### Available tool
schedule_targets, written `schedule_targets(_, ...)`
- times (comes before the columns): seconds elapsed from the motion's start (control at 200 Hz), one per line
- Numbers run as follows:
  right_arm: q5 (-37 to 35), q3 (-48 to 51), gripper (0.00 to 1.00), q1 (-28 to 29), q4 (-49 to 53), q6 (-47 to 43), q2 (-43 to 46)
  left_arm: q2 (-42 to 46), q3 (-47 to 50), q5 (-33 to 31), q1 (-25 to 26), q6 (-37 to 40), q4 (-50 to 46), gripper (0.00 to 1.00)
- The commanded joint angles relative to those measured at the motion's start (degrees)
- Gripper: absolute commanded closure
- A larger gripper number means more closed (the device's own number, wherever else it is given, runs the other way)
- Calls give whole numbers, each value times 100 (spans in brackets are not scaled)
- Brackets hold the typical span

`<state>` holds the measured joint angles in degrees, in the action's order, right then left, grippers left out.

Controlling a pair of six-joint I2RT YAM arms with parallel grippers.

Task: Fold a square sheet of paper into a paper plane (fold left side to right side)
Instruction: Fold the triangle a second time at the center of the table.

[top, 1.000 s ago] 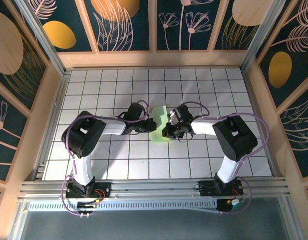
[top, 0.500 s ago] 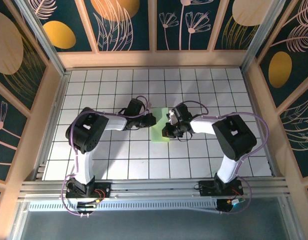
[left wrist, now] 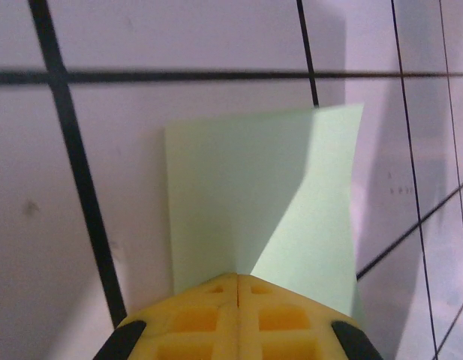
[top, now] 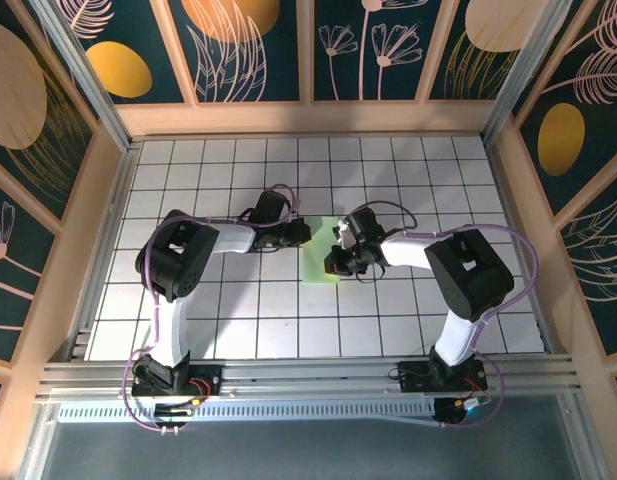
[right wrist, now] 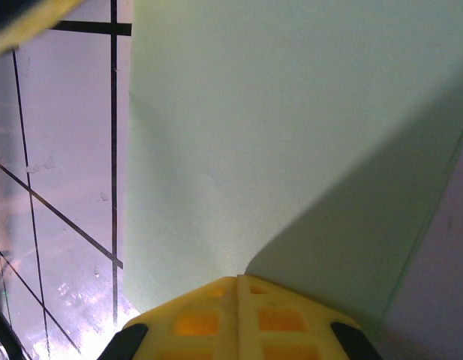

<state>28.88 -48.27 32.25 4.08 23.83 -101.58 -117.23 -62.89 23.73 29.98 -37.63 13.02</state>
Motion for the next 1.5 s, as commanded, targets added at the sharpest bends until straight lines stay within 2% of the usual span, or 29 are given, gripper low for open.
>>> schedule_targets(0.0,-964,226,100,-58,683,-164,-412,-339,-287,-525,-231,53,-236,100)
schedule_targets(0.295,-946,239,100,-58,667,-178,-432,-771,-811,-706,-494,111,-400,100)
schedule_targets(0.626,-876,240,100,-56,608,-116,-428,-863,-1066,-661,-607,177,-432,100)
schedule_targets(0.871,-893,201,100,-52,566,-73,-401,187,-377,-870,-607,247,-242,100)
schedule_targets(1.231,-956,160,100,-53,587,-15,-386,1790,1192,-410,-430,-250,4,100)
schedule_targets(1.366,-955,160,100,-60,570,-2,-409,2094,1769,-111,-100,-798,715,100)
schedule_targets(1.491,-963,145,100,-55,573,-18,-413,1950,1893,177,122,-1101,1130,100)
